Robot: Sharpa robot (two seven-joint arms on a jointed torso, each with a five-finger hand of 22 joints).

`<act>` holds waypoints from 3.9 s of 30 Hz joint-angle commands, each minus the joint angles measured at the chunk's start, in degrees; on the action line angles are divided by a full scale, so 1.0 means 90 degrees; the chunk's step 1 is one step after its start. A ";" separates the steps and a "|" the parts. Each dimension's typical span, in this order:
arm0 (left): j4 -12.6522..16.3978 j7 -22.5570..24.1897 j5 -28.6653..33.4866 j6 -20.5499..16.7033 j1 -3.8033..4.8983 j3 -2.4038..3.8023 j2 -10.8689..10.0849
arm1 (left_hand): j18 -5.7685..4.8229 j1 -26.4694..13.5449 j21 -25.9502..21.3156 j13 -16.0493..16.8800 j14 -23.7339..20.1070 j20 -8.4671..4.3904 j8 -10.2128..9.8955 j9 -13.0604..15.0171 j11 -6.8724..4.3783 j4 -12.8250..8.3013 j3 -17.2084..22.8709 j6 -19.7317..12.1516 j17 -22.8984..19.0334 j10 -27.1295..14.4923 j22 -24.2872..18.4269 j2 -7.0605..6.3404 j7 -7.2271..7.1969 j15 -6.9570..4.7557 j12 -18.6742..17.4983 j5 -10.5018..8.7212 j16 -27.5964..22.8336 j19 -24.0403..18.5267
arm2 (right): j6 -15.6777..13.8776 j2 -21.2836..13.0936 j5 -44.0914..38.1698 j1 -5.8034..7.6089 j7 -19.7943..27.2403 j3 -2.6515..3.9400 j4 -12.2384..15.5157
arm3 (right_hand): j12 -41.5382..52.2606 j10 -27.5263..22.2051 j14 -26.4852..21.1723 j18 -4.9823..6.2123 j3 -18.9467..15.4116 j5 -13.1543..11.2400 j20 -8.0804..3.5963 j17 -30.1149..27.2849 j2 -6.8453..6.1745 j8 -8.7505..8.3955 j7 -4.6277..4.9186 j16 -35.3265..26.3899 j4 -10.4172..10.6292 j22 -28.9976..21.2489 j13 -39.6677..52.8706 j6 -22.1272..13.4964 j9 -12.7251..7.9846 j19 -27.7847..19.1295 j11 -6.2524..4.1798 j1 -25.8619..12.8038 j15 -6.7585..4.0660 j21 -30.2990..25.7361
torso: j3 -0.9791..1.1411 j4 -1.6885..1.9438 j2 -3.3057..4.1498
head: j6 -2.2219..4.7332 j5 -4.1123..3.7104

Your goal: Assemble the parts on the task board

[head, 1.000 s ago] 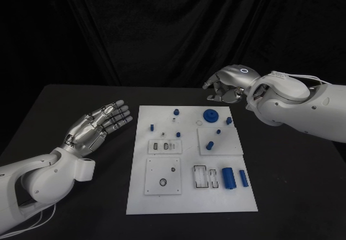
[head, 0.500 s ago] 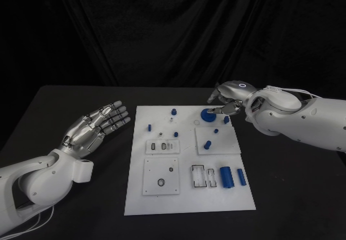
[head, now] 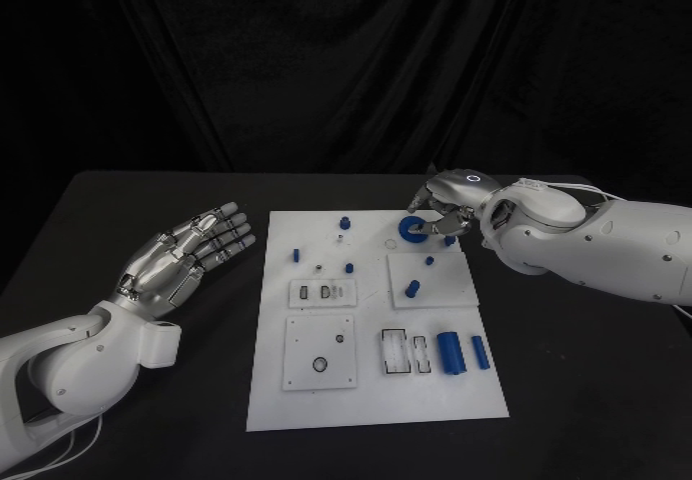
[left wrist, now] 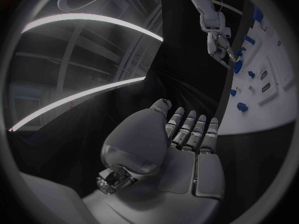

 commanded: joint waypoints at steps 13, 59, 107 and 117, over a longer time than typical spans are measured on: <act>0.0014 0.1293 -0.0002 0.0132 0.0008 -0.0005 0.0016 | -0.0109 -0.0074 -0.0036 0.0001 -0.0017 0.0005 -0.0027 0.0002 0.0009 0.0008 0.0052 0.0005 0.0007 -0.0053 -0.0006 0.0007 0.0081 0.0040 0.0009 0.0002 0.0052 -0.0037 | 0.0387 0.0045 -0.0184 -0.0044 -0.0359 0.0005 -0.0060 | 0.0016 0.0664 0.0663 -0.0031 -0.0006 -0.0011 0.0033 0.1673 -0.0034 -0.0081 0.0008 0.0014 -0.0073 0.1157 0.1674 -0.0159 -0.0047 0.0235 0.0026 0.0149 0.0035 -0.0019 | -0.0007 -0.0017 -0.0013 | -0.0033 0.0044; -0.0037 0.1239 -0.0002 0.0199 0.0006 -0.0030 0.0044 | -0.0144 -0.0125 -0.0028 0.0001 0.0025 0.0007 -0.0038 0.0001 0.0020 0.0006 0.0166 -0.0009 0.0018 -0.0065 -0.0005 0.0001 0.0101 0.0090 0.0027 -0.0004 0.0127 -0.0026 | -0.0016 0.0011 -0.0317 -0.0026 -0.0205 0.0010 0.0209 | 0.0016 0.0664 0.0663 -0.0056 0.0280 0.1899 -0.0253 0.1673 0.0151 0.1886 -0.0468 0.0014 -0.0937 0.1291 0.1674 0.0616 0.1690 0.0306 -0.0327 0.0540 -0.0276 0.0021 | -0.0007 -0.0027 -0.0016 | -0.0022 0.0194; -0.0178 0.1144 -0.0002 0.0286 0.0004 -0.0047 0.0204 | -0.0174 -0.0159 -0.0026 0.0002 0.0037 0.0004 -0.0049 -0.0002 0.0032 0.0004 0.0234 -0.0037 0.0020 -0.0067 -0.0006 -0.0014 0.0108 0.0115 0.0041 -0.0016 0.0160 -0.0023 | 0.0257 0.1644 -0.0318 0.0040 -0.0094 0.0023 -0.0202 | 0.0016 0.0664 0.0663 -0.0060 0.0460 0.1775 -0.0196 0.1673 0.0060 0.1740 -0.0309 0.0014 -0.0814 0.1316 0.1674 0.0025 0.1986 0.0317 -0.0200 0.0323 -0.0185 0.0017 | -0.0003 -0.0020 -0.0008 | -0.0151 0.0214; -0.0192 0.1116 -0.0002 0.0303 0.0004 -0.0048 0.0207 | -0.0179 -0.0166 -0.0028 0.0002 0.0037 0.0004 -0.0050 -0.0002 0.0039 0.0004 0.0247 -0.0037 0.0020 -0.0069 -0.0007 -0.0017 0.0111 0.0118 0.0043 -0.0021 0.0166 -0.0026 | 0.0318 0.1604 -0.0318 0.0030 -0.0159 0.0024 -0.0203 | 0.0016 0.0664 0.0663 -0.0052 0.0512 0.1818 -0.0157 0.1673 0.0043 0.1601 -0.0260 0.0014 -0.0798 0.1298 0.1674 -0.0028 0.1941 0.0296 -0.0156 0.0294 -0.0145 -0.0007 | -0.0003 -0.0021 -0.0011 | -0.0171 0.0215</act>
